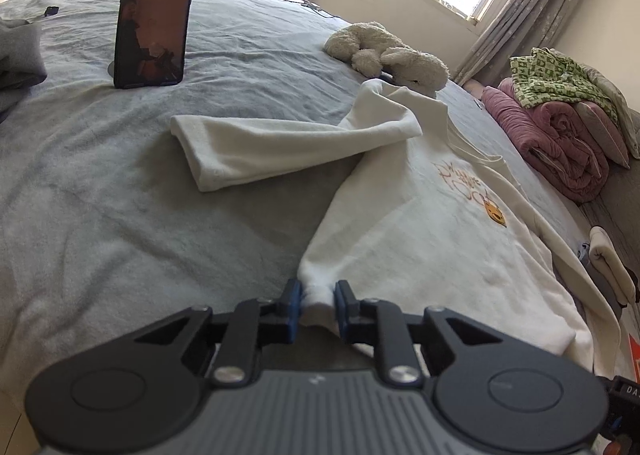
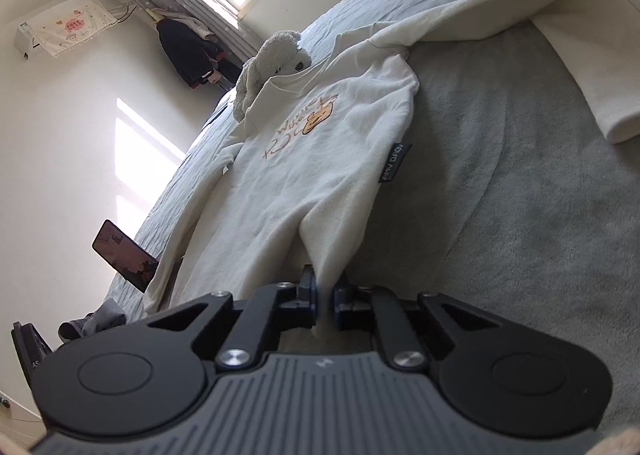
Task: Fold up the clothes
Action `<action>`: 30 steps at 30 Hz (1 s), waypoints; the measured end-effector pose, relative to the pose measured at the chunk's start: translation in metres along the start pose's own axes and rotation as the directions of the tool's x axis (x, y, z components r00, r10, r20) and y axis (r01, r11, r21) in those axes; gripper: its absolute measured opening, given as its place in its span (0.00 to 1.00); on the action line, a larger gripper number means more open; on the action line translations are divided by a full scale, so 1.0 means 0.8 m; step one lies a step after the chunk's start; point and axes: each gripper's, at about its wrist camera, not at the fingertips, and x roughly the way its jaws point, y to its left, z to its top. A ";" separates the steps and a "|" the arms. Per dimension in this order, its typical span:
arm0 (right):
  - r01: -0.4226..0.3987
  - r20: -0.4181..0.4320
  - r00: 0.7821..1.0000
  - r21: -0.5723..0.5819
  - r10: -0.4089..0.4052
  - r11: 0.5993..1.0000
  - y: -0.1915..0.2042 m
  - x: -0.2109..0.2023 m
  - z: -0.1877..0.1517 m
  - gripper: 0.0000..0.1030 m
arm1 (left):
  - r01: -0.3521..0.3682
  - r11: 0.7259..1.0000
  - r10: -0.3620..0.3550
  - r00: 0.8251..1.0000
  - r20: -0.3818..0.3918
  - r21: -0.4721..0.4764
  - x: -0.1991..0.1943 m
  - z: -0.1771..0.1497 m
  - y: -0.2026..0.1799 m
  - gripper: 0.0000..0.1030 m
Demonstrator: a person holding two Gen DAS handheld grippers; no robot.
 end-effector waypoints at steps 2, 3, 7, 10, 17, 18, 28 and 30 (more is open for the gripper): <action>-0.035 0.005 0.999 0.041 0.035 0.999 -0.004 -0.016 0.007 0.09 | 0.022 1.000 -0.022 1.000 -0.014 -0.016 -0.004 0.006 0.002 0.10; -0.049 0.010 0.999 0.057 0.049 0.997 -0.005 -0.025 0.012 0.09 | 0.034 0.999 -0.035 0.999 -0.016 -0.028 -0.007 0.009 0.003 0.10; -0.076 0.034 0.997 0.151 0.072 0.986 -0.018 -0.065 0.034 0.09 | 0.092 0.993 -0.095 0.995 -0.033 -0.074 -0.027 0.022 0.002 0.08; -0.097 0.050 0.995 0.227 0.088 0.969 -0.030 -0.092 0.046 0.09 | 0.118 0.989 -0.123 0.991 -0.049 -0.092 -0.043 0.027 -0.005 0.08; -0.069 0.024 0.998 0.251 0.065 0.966 -0.022 -0.122 0.045 0.09 | 0.128 0.991 -0.131 0.988 -0.085 -0.040 -0.074 0.013 -0.016 0.08; -0.056 0.015 0.998 0.245 0.054 0.968 -0.021 -0.124 0.042 0.09 | 0.123 0.992 -0.125 0.988 -0.091 -0.029 -0.075 0.009 -0.016 0.08; 0.121 -0.084 0.991 0.184 -0.107 0.975 -0.039 -0.106 0.003 0.09 | 0.016 0.996 -0.003 0.988 -0.154 0.085 -0.045 -0.035 -0.008 0.09; 0.147 -0.095 0.987 0.164 -0.133 0.975 -0.042 -0.100 -0.004 0.09 | 0.013 0.994 0.003 0.989 -0.150 0.108 -0.045 -0.036 -0.010 0.10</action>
